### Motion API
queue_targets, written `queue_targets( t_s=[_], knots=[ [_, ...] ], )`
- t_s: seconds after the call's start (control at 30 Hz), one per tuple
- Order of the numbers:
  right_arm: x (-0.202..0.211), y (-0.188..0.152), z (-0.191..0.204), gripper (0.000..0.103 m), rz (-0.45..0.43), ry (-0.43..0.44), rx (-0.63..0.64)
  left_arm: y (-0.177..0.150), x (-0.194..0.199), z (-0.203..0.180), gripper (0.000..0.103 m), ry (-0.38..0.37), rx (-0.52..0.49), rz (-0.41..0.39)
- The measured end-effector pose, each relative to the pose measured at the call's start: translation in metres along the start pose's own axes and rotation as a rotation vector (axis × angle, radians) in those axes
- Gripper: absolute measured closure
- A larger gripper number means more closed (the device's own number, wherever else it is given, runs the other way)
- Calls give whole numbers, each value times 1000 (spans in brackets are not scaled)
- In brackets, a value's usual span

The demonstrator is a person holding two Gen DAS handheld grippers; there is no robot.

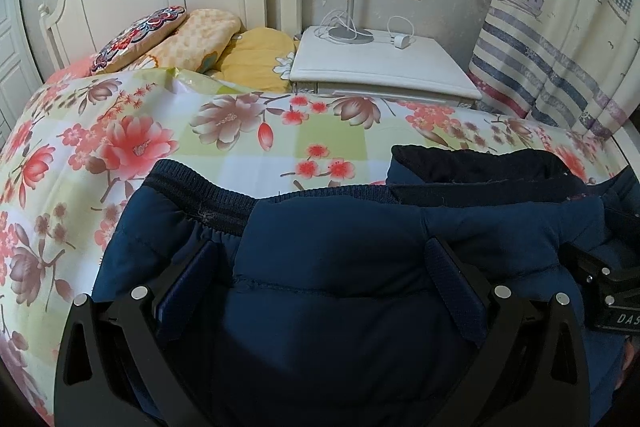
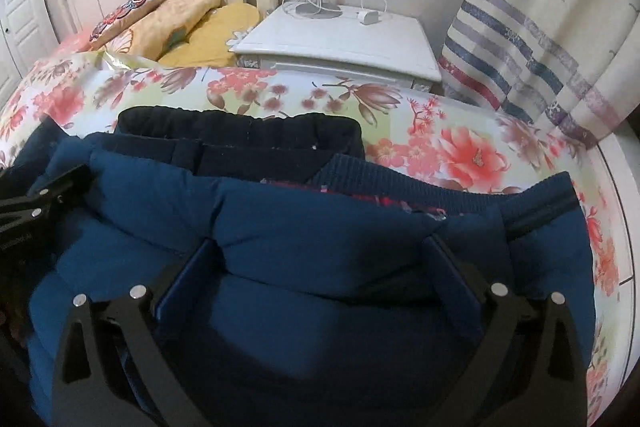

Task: Fold large clothes

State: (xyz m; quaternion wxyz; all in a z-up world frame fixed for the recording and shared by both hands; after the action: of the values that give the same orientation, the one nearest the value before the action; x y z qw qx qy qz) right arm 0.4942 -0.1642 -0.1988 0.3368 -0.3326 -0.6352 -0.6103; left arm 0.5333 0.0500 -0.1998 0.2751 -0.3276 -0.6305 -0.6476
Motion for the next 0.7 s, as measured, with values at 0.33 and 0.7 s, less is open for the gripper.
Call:
queue_targets(
  t_s=[0.33,0.7],
  knots=[
    [2,-2,1,2,-30,11,-18,-3,-2,-2,4,3,-7,18],
    [2,-1,1,2,-30,26,-31,-9,-8,59,4,0,52,118]
  ],
)
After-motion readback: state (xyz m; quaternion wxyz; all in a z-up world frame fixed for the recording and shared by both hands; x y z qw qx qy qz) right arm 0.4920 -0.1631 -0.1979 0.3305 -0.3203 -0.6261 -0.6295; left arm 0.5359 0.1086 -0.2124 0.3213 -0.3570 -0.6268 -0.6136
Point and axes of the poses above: each gripper's, at about its wrist camera, not at the fingertips, and x roughly against the way its jaws point, z to its left, y to its top, the point moved 9 cm from there along -x, roughly the way its jaws point, and after that the axes turned 2 degrees about -x, right-handed, at the moved point
